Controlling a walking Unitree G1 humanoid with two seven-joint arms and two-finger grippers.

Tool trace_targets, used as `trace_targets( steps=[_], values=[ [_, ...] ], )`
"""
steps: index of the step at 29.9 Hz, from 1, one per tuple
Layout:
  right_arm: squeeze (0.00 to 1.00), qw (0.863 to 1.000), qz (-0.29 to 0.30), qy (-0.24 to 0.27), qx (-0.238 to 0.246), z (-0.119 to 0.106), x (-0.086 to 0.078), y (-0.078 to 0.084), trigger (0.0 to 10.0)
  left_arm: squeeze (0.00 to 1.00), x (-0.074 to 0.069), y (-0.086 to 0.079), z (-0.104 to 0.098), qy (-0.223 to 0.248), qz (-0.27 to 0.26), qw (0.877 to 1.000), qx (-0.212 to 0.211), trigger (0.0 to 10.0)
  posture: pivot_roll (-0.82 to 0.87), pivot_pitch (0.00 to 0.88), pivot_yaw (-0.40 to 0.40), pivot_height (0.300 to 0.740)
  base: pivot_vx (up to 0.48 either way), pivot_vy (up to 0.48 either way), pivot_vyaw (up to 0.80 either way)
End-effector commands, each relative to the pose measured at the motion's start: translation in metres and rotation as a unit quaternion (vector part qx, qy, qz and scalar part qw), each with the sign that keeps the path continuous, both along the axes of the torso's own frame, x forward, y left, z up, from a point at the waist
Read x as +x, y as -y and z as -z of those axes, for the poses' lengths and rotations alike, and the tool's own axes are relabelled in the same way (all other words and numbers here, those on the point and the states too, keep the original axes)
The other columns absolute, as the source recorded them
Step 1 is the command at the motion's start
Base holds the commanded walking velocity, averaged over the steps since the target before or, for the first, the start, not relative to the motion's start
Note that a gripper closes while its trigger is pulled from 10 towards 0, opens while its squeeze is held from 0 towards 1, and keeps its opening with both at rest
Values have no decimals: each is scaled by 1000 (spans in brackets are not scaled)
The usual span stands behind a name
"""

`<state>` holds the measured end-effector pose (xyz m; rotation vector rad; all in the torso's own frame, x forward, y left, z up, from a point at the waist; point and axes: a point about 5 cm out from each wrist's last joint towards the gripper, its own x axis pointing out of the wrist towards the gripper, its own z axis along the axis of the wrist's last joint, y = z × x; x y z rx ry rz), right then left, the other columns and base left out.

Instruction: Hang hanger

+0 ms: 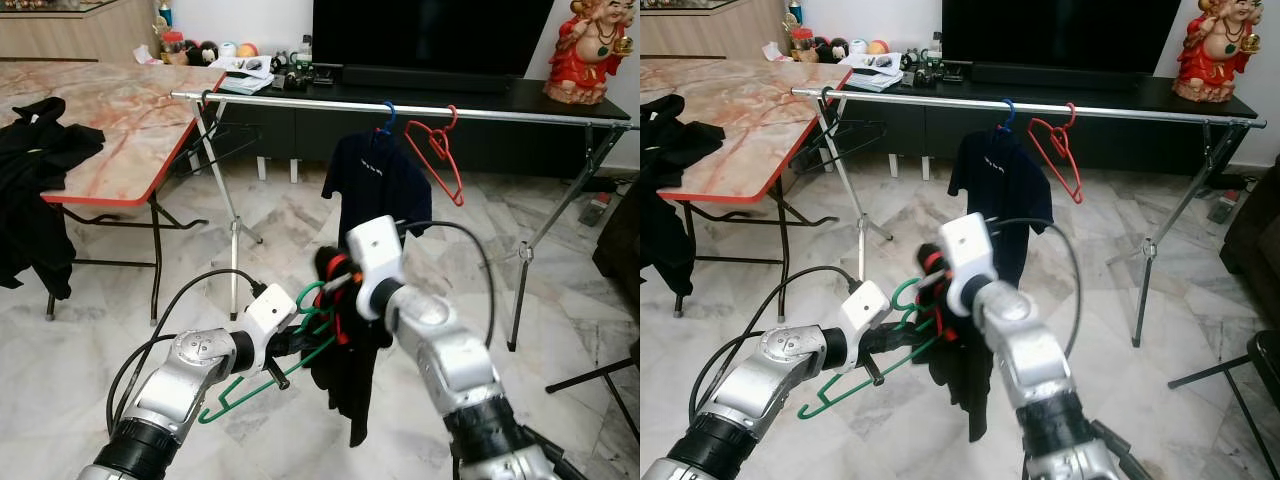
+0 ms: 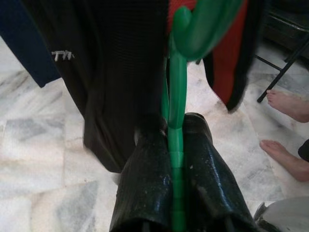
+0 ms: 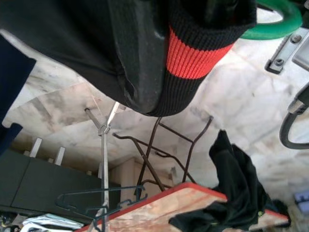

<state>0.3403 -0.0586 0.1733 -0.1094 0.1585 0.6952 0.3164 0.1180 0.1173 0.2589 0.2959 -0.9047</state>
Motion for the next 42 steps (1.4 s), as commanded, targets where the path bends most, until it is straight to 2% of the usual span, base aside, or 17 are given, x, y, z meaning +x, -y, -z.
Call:
trace_targets(
  steps=[1, 4, 6, 10, 13, 14, 18, 21, 23, 26, 31, 34, 42],
  values=[
    [0, 1000, -9, 14, -8, -6, -3, 3, 10000, 0, -1, 3, -4, 7, 7, 1000, -13, 10000, 1, 53, -38, 740, 0, 0, 0],
    [0, 999, -13, 13, -29, -3, -5, 9, 10000, 0, 1, 3, -5, 13, -3, 1000, -15, 10000, 2, 55, -39, 740, 0, 0, 0],
    [0, 998, -1, 18, -59, -2, -8, 21, 10000, 0, 7, 2, -6, 22, -30, 999, -12, 10000, 0, 56, -40, 740, 0, 0, 0],
    [0, 996, 76, 6, -44, 0, -2, 39, 10000, 0, 12, -1, -6, 33, -57, 998, -8, 10000, -5, 59, -37, 740, 0, 0, 0],
    [0, 993, 107, 2, -46, 5, 0, 45, 10000, 0, 13, -1, -7, 34, -60, 998, -13, 10000, -2, 61, -36, 740, 0, 0, 0],
    [0, 994, 103, 2, -37, 5, -1, 44, 10000, 0, 13, 0, -7, 34, -59, 998, -15, 10000, -1, 61, -36, 740, 0, 0, 0],
    [0, 997, 51, 6, 52, -7, -9, 32, 10000, 0, 13, 1, -8, 33, -60, 997, -20, 10000, 0, 61, -35, 740, 0, 0, 0],
    [0, 993, -12, 12, 113, -18, -21, 23, 10000, 0, 13, 1, -7, 34, -63, 997, -26, 10000, 0, 60, -36, 740, 0, 0, 0],
    [0, 993, -35, 7, 109, -16, -26, 22, 10000, 0, 13, 2, -7, 34, -66, 997, -30, 10000, 0, 60, -36, 740, 0, 0, 0],
    [0, 996, -73, -5, 56, -1, -38, 25, 10000, 0, 14, 3, -9, 34, -70, 996, -44, 10000, -2, 61, -35, 740, 0, 0, 0],
    [0, 994, -100, -7, 46, 5, -49, 31, 10000, 0, 14, 3, -10, 34, -68, 996, -49, 10000, -4, 61, -33, 740, 0, 0, 0],
    [0, 991, -132, -6, 16, 10, -57, 39, 10000, 0, 14, 4, -11, 33, -66, 996, -54, 10000, -6, 63, -32, 740, 0, 0, 0],
    [0, 991, -136, -8, 0, 12, -60, 48, 10000, 0, 14, 5, -11, 34, -68, 995, -62, 10000, -11, 64, -33, 740, 0, 0, 0]
  ],
)
